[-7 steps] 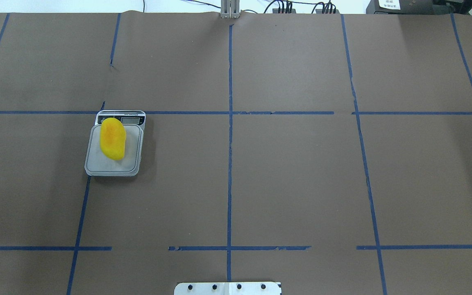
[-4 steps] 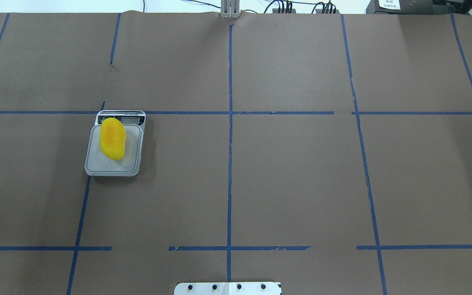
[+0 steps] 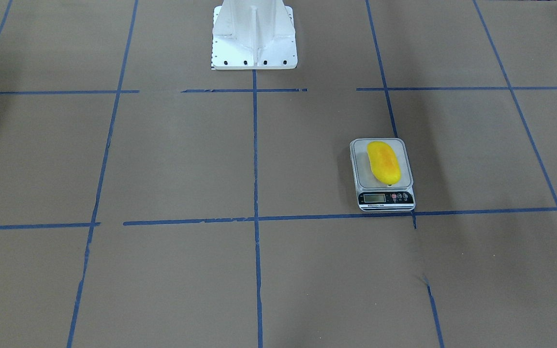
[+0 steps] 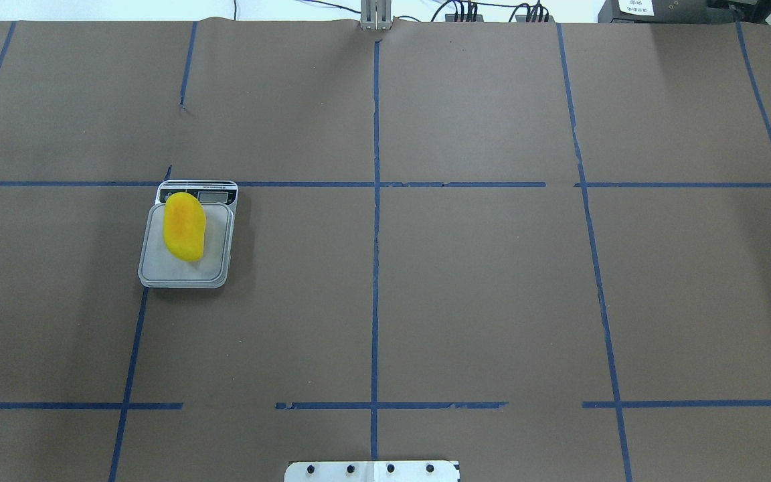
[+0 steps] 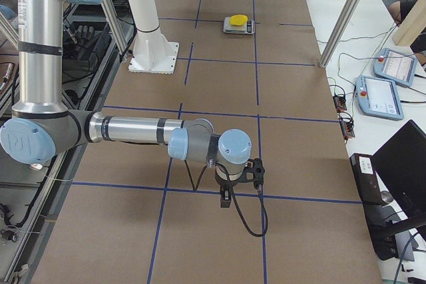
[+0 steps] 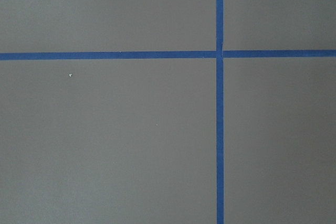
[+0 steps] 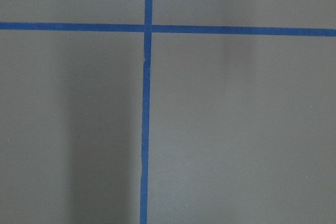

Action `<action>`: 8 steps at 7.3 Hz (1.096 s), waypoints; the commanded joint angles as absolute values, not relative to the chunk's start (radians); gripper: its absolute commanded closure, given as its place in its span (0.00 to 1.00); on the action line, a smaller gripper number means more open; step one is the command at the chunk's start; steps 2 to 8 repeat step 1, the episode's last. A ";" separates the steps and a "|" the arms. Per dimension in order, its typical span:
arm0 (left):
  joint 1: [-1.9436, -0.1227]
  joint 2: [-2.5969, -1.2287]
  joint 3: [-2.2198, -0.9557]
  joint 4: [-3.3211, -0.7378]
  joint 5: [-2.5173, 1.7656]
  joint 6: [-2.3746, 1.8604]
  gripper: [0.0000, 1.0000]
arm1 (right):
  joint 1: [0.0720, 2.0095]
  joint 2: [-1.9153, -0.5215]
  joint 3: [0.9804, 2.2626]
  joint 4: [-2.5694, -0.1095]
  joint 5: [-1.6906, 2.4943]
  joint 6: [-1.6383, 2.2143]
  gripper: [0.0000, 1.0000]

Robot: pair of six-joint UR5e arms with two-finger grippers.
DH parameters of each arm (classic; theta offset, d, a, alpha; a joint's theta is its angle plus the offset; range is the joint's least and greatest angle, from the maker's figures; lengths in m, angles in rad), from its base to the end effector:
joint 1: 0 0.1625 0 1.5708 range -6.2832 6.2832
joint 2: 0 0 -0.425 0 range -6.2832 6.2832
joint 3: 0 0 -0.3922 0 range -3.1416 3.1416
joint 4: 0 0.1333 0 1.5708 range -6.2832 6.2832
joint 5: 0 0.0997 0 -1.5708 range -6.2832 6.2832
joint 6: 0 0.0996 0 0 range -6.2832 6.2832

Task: Weigh mango

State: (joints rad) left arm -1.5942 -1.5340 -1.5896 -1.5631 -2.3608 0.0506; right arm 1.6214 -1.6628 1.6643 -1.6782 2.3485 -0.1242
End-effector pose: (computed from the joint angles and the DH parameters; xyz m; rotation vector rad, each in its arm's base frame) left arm -0.0736 -0.4728 0.6669 0.0049 0.7903 0.0156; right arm 0.0858 -0.4410 0.6662 -0.0323 -0.7827 -0.0286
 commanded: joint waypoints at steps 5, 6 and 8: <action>-1.594 -1.534 -1.591 -1.563 -2.361 0.051 0.00 | 1.621 -1.663 1.664 -1.678 2.349 -0.124 0.00; -1.594 -1.534 -1.591 -1.563 -2.361 0.051 0.00 | 1.621 -1.663 1.664 -1.678 2.349 -0.124 0.00; -1.594 -1.534 -1.591 -1.563 -2.361 0.051 0.00 | 1.621 -1.663 1.664 -1.678 2.349 -0.124 0.00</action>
